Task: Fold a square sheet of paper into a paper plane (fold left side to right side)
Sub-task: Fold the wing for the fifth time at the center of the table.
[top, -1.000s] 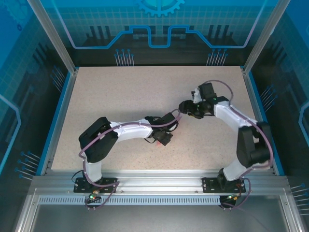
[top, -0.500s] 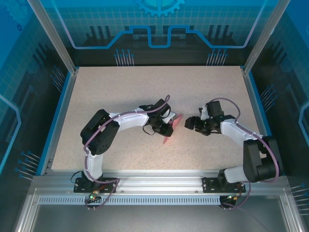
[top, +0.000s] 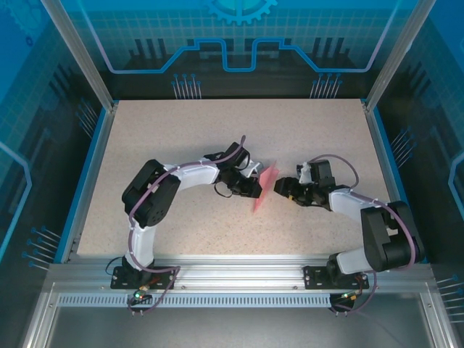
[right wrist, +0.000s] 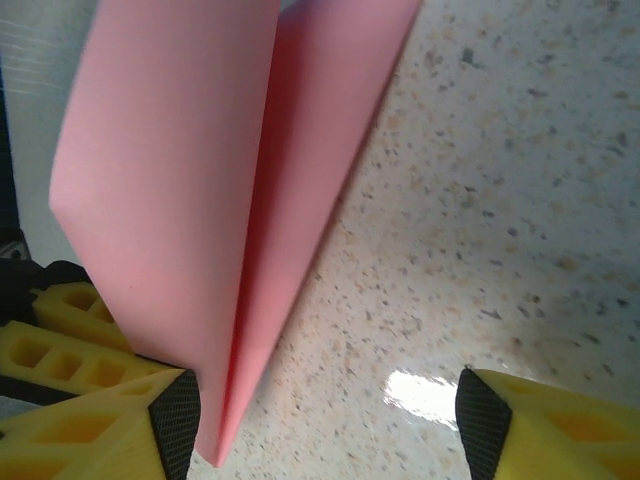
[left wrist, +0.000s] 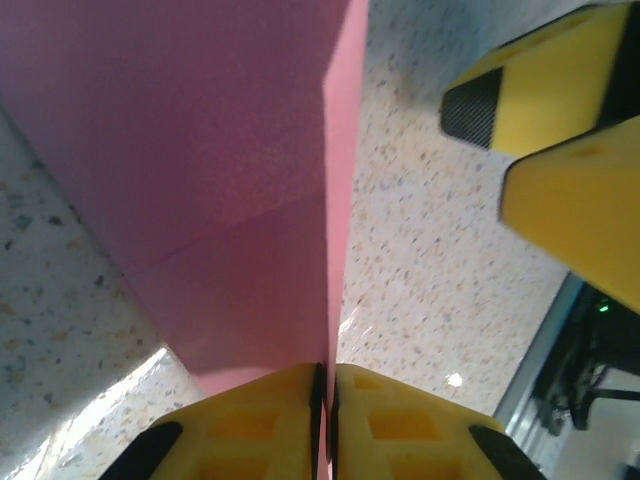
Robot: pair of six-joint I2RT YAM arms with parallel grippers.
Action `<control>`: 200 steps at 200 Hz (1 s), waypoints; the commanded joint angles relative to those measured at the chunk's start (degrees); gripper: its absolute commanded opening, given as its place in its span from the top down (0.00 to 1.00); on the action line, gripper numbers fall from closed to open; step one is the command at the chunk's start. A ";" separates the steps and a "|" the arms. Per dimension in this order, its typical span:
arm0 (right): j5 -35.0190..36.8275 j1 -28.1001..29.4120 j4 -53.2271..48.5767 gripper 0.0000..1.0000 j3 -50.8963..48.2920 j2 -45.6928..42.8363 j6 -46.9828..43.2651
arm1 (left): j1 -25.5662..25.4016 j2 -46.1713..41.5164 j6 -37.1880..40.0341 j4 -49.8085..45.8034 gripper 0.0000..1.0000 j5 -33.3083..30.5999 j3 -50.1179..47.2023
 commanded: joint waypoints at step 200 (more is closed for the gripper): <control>0.26 1.38 15.05 0.41 1.99 8.32 4.59 | 1.68 7.48 -3.43 0.77 0.87 9.46 3.81</control>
